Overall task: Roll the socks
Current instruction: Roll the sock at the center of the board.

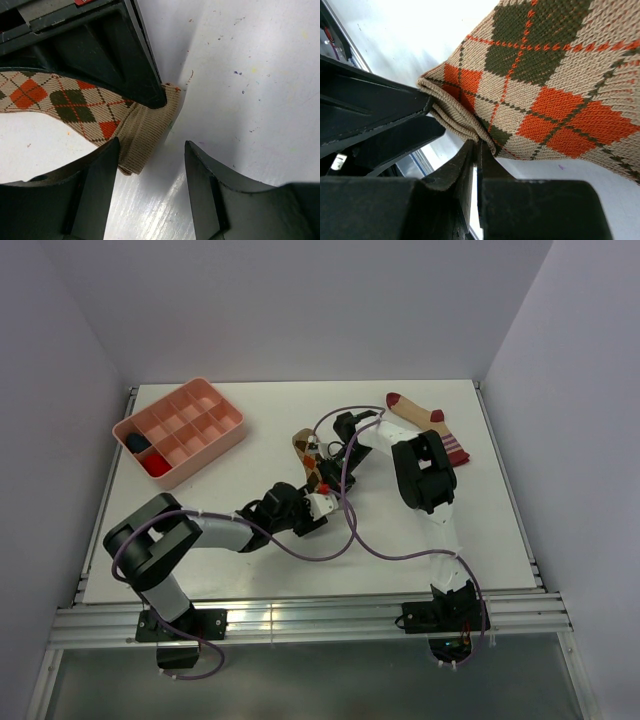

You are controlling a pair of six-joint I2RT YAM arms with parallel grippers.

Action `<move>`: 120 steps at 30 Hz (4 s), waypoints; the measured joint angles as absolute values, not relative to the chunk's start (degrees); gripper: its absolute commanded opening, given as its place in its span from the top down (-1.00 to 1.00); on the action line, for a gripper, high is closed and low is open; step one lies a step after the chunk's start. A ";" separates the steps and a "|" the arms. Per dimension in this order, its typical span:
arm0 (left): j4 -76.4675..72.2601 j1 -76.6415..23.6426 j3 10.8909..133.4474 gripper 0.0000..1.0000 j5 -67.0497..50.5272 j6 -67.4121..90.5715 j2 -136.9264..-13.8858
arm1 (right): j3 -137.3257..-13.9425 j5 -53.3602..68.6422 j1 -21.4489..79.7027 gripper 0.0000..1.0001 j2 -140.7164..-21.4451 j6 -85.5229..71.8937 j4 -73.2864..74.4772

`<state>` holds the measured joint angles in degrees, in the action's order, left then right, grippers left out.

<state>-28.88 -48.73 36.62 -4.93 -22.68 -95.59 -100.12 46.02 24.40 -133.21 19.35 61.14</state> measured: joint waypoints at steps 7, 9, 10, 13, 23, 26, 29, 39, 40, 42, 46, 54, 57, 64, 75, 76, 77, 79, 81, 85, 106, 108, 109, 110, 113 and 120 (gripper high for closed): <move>-31.07 -48.73 36.62 -0.11 -5.10 -22.06 -98.06 | -100.09 46.17 24.38 1.00 -133.21 19.35 61.12; -31.81 -48.73 36.69 -0.05 -5.08 -21.67 -98.48 | -100.07 46.19 24.38 1.00 -133.21 19.38 61.10; -31.99 -48.69 36.73 -0.04 -5.10 -21.54 -98.65 | -100.07 46.22 24.38 1.00 -133.21 19.38 61.10; -31.83 -48.07 37.21 0.07 -5.30 -21.19 -99.04 | -100.07 46.33 24.36 1.00 -133.21 19.40 61.10; -28.08 -45.65 40.16 0.38 -8.21 -18.98 -100.40 | -99.88 46.70 24.12 1.00 -133.21 19.59 60.99; -27.24 -45.45 41.15 0.52 -8.99 -18.65 -100.92 | -99.81 46.85 23.90 1.00 -133.21 19.62 61.01; -26.26 -45.43 42.06 0.82 -9.47 -18.35 -101.30 | -99.81 46.87 23.83 1.00 -133.21 19.62 61.01; -17.74 -44.05 47.77 0.99 -13.74 -16.32 -102.54 | -97.71 47.16 23.22 0.81 -131.85 18.92 59.18; -16.43 -43.77 48.64 0.99 -14.59 -15.92 -102.74 | -96.68 46.94 23.16 0.73 -131.09 18.57 58.24; -12.86 -42.98 51.07 0.99 -16.97 -15.09 -103.46 | -94.87 46.15 22.92 0.52 -129.58 17.30 56.25; -6.31 -41.21 56.10 0.99 -21.96 -13.43 -105.60 | -90.41 43.94 22.61 0.27 -125.27 14.02 51.22; 1.89 -38.79 61.41 0.99 -31.42 -8.95 -108.44 | -78.13 37.26 21.19 0.07 -113.03 4.67 34.06; 5.02 -37.91 62.94 0.99 -34.24 -7.51 -109.40 | -71.02 33.98 19.64 0.04 -107.11 0.12 26.50; 12.23 -35.07 69.21 0.99 -40.56 -3.51 -114.13 | -51.64 26.11 18.13 0.00 -90.48 -7.01 9.58; 30.72 -30.70 82.24 0.99 -47.68 -3.62 -122.78 | -34.70 16.84 30.39 -0.20 -71.72 -5.87 -4.62; 32.27 -30.26 82.94 0.99 -48.23 -3.88 -123.42 | -34.76 15.84 32.49 -0.21 -71.72 -4.93 -5.08; 33.58 -29.98 83.55 0.99 -48.66 -4.05 -123.85 | -34.98 15.20 34.30 -0.20 -71.99 -4.05 -5.04; 36.29 -29.52 84.84 0.99 -49.50 -4.89 -124.88 | -36.18 13.34 37.65 -0.20 -73.34 -1.80 -4.62; 38.48 -29.26 85.78 0.99 -49.95 -5.45 -125.60 | -38.17 11.29 40.07 -0.20 -75.92 0.12 -4.10; 42.13 -29.15 86.56 0.99 -50.39 -7.29 -126.28 | -42.87 7.73 44.31 -0.17 -81.60 4.60 -1.34; 47.86 -29.10 87.68 0.99 -50.74 -9.39 -127.31 | -54.26 4.93 49.52 0.06 -95.37 14.02 11.97; 48.14 -29.06 87.77 0.99 -50.76 -9.39 -127.39 | -54.89 4.23 50.09 0.07 -96.12 14.11 12.71; 48.31 -29.06 87.79 0.99 -50.74 -9.37 -127.42 | -55.24 3.92 50.41 0.08 -96.53 14.17 13.06; 48.51 -29.06 87.79 0.99 -50.74 -9.39 -127.46 | -55.57 3.64 50.68 0.08 -96.92 14.20 13.37; 49.25 -28.95 88.23 0.99 -50.78 -9.39 -127.79 | -57.08 2.35 51.66 0.10 -98.39 14.24 14.85; 50.57 -28.75 88.75 0.99 -50.76 -9.74 -128.14 | -61.36 -2.35 52.75 0.53 -102.54 14.22 18.11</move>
<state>50.57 -28.75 88.75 -50.76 -9.74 -128.14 -61.36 -2.35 52.75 -102.54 14.22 18.11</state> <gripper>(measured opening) 0.132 0.341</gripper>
